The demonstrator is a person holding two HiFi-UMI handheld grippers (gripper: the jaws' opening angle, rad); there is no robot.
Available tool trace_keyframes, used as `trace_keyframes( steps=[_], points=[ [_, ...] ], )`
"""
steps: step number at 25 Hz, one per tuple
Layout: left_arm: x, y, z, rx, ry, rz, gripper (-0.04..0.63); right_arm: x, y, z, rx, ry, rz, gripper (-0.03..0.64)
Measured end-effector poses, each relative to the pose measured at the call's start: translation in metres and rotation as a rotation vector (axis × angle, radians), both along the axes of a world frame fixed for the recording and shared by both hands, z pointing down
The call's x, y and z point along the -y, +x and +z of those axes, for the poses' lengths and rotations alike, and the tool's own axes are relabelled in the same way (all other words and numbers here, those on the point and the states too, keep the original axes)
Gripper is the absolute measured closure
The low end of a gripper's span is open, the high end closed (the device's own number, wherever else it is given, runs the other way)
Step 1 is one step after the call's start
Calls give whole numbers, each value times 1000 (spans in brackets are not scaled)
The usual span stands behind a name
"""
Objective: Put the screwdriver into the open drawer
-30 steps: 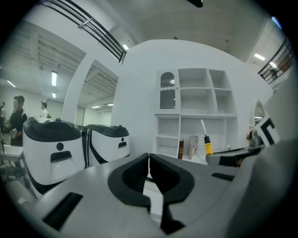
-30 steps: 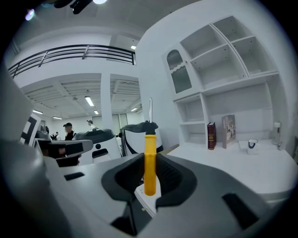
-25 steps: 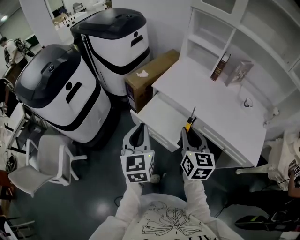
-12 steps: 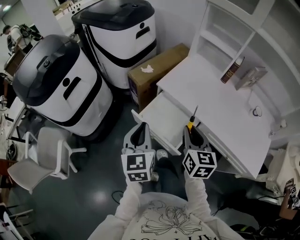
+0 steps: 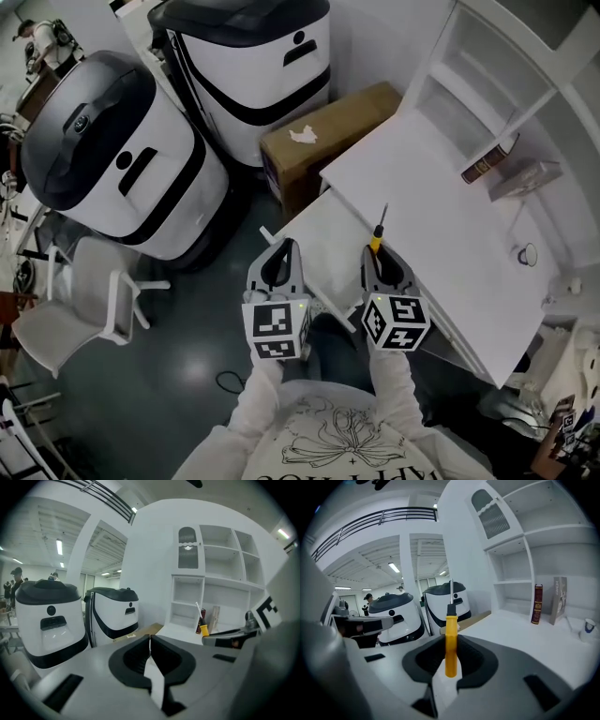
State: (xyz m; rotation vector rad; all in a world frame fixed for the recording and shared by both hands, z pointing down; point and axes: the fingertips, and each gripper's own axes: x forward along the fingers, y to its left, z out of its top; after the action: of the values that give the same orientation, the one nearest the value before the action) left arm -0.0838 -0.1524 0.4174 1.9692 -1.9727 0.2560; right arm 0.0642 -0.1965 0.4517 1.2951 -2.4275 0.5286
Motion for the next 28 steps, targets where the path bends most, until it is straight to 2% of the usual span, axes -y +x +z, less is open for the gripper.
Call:
trace_keyframes(
  steps=[15, 28],
  points=[
    [47, -21, 84, -25, -164, -53, 586, 48, -32, 90, -70, -163, -118, 546],
    [72, -34, 141, -54, -241, -75, 586, 57, -51, 181, -137, -308, -181, 546]
  ],
)
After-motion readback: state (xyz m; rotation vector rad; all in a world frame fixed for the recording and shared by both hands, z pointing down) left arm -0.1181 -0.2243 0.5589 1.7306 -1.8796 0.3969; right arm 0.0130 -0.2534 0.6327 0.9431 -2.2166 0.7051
